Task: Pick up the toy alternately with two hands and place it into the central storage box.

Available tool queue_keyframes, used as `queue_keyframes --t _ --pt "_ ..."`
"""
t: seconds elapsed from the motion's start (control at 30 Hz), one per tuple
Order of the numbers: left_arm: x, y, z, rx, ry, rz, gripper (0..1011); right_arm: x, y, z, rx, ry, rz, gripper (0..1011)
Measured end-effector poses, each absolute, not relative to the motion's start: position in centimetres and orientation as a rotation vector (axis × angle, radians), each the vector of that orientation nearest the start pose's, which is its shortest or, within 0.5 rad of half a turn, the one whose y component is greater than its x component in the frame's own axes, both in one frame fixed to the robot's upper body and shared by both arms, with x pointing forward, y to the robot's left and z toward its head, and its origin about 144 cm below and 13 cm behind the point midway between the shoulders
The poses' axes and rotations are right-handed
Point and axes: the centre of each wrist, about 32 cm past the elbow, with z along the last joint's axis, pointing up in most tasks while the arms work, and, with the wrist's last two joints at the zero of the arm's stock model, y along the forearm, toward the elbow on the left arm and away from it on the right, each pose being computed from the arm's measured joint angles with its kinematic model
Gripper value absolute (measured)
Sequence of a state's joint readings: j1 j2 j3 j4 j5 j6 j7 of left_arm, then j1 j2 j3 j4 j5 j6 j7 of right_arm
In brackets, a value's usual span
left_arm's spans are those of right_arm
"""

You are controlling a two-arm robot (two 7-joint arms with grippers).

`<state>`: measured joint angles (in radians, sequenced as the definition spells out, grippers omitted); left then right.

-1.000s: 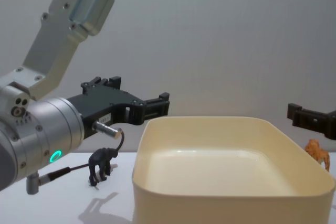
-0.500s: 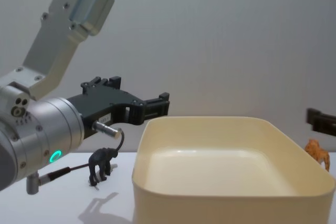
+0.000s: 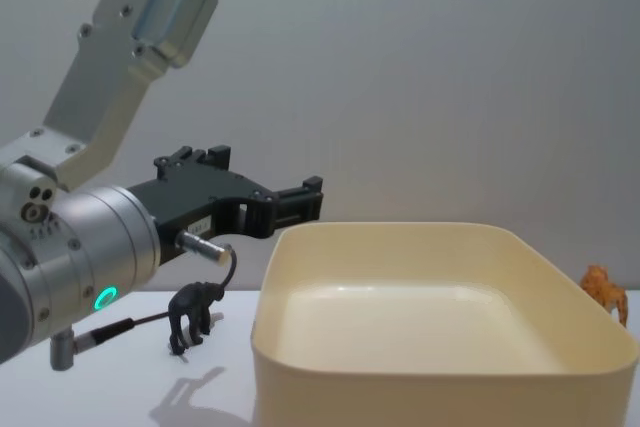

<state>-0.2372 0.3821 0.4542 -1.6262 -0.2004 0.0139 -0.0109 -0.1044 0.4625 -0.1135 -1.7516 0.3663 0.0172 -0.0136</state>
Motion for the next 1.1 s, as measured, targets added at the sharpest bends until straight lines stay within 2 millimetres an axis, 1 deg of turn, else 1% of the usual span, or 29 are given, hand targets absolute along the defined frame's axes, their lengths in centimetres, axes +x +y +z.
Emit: queue_keyframes --t 0.13,0.2,0.3,0.47,0.8,1.07,1.1 --pt "49.2 19.8 120.4 0.061 -0.268 1.124 1001 42.9 -31.2 116.9 -0.095 -0.040 -1.434 1001" --pt "49.2 19.8 120.4 0.061 -0.268 1.124 1001 43.0 -31.3 116.8 -0.099 -0.037 -1.437 1001" --pt "49.2 19.8 120.4 0.061 -0.268 1.124 1001 43.5 -31.7 116.2 -0.125 -0.024 -1.455 1001" --pt "49.2 19.8 120.4 0.061 -0.268 1.124 1001 44.5 -32.0 115.4 -0.153 -0.006 -1.473 1001" --pt "49.2 19.8 120.4 0.061 -0.268 1.124 1001 47.4 -31.8 113.8 -0.192 0.021 -1.492 1001" --pt "49.2 19.8 120.4 0.061 -0.268 1.124 1001 49.9 -31.0 112.5 -0.211 0.028 -1.490 1001" --pt "49.2 19.8 120.4 0.061 -0.268 1.124 1001 50.0 -30.9 112.5 -0.212 0.028 -1.489 976"
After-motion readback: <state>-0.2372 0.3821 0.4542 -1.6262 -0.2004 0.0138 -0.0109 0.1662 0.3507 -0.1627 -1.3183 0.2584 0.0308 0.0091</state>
